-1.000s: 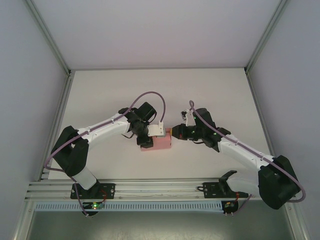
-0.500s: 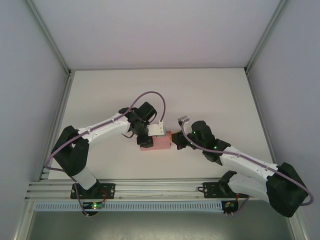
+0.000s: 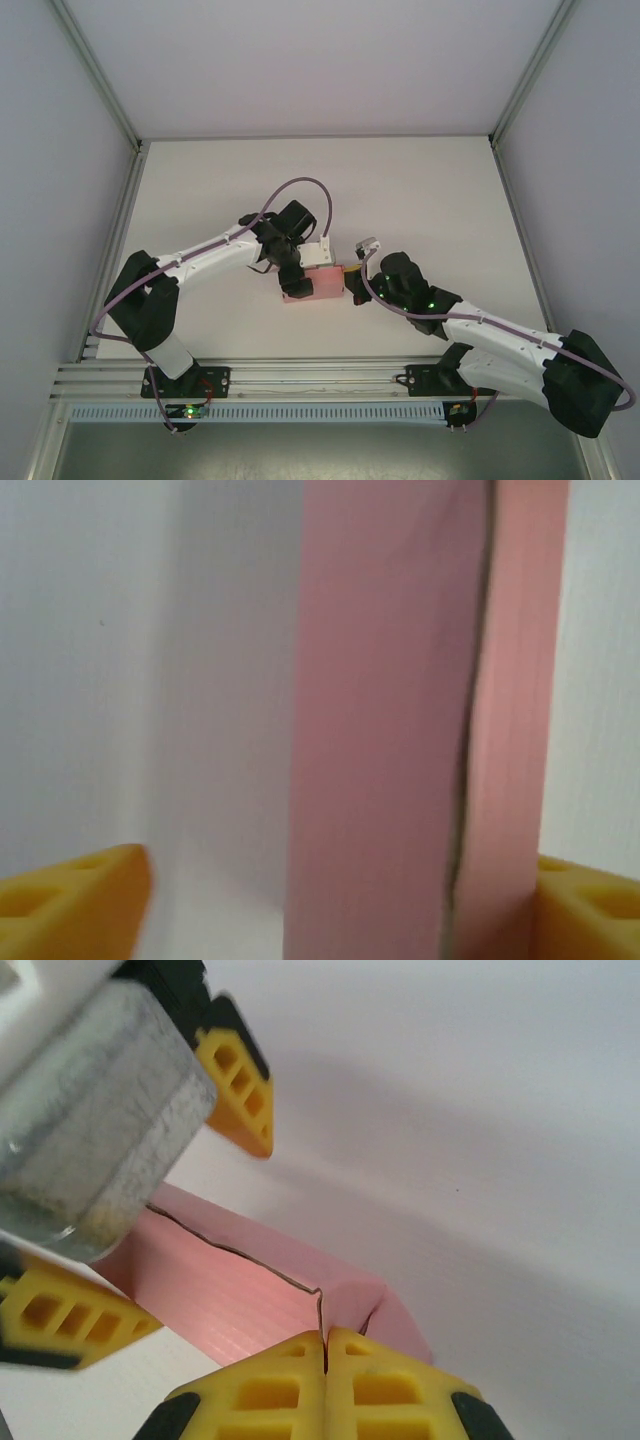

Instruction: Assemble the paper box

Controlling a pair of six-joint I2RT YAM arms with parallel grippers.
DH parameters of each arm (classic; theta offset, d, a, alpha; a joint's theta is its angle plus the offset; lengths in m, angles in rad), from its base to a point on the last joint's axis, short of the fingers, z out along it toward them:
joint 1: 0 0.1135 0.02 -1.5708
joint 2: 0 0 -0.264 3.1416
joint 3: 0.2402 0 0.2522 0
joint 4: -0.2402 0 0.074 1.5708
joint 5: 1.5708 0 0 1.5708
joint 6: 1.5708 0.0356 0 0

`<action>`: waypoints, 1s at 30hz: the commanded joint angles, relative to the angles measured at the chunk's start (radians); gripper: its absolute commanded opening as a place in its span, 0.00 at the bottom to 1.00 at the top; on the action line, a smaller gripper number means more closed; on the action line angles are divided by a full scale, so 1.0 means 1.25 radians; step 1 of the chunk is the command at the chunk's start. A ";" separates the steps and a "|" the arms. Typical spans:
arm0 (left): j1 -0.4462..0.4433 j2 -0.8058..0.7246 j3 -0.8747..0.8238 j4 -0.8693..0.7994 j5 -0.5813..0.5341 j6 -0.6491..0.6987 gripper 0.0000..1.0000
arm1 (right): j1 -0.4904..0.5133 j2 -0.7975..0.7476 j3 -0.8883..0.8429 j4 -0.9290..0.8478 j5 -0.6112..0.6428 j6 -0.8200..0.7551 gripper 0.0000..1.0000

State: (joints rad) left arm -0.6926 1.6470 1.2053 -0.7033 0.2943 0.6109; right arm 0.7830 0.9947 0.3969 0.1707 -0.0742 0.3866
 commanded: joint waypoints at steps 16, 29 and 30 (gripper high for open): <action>-0.004 -0.200 -0.034 0.087 -0.067 -0.233 1.00 | 0.058 0.069 0.097 -0.148 0.161 0.129 0.00; -0.011 -0.362 -0.165 -0.080 -0.305 -0.524 0.73 | 0.081 0.123 0.161 -0.229 0.138 0.126 0.00; -0.011 -0.354 -0.163 -0.088 -0.308 -0.512 0.71 | 0.081 0.124 0.166 -0.238 0.140 0.126 0.00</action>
State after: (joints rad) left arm -0.6945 1.1885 1.0039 -0.7376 -0.0269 0.0109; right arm 0.8753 1.1332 0.5869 -0.0246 0.1291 0.5446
